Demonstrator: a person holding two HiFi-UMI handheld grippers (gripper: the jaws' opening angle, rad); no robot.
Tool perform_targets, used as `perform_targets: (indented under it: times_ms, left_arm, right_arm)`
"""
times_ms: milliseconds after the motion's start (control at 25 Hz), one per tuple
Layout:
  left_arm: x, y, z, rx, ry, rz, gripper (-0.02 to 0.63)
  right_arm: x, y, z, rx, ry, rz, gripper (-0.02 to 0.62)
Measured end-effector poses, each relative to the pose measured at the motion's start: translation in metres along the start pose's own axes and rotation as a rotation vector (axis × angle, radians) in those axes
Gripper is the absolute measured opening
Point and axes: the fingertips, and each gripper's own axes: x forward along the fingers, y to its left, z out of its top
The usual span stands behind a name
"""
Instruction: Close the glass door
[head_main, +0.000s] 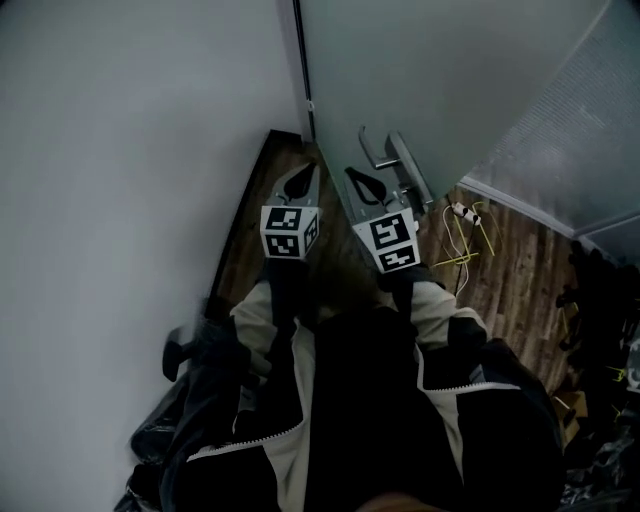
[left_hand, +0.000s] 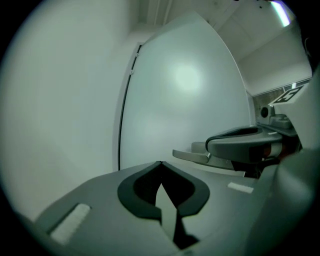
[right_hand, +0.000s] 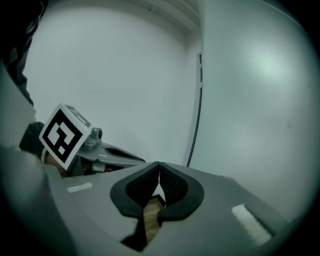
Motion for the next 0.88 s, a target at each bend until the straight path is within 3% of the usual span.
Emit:
perform_targets:
  times_ms: [160, 240, 480, 640, 880]
  left_arm:
    - [0.024, -0.01, 0.006, -0.006, 0.002, -0.091, 0.005]
    - [0.035, -0.02, 0.011, -0.009, -0.003, -0.128, 0.005]
    - [0.05, -0.04, 0.015, -0.01, -0.016, -0.186, 0.005]
    - [0.055, -0.051, 0.021, 0.033, -0.03, -0.206, 0.005]
    - [0.055, -0.054, 0.023, 0.046, -0.044, -0.208, 0.005]
  right_arm:
    - [-0.006, -0.02, 0.0, -0.218, 0.143, -0.088, 0.085]
    - [-0.009, -0.03, -0.003, -0.336, 0.231, -0.128, 0.091]
    - [-0.007, -0.044, -0.034, -0.629, 0.498, -0.158, 0.19]
    - [-0.001, -0.051, -0.052, -0.816, 0.631, -0.148, 0.195]
    - [0.0, -0.073, -0.071, -0.99, 0.785, -0.152, 0.189]
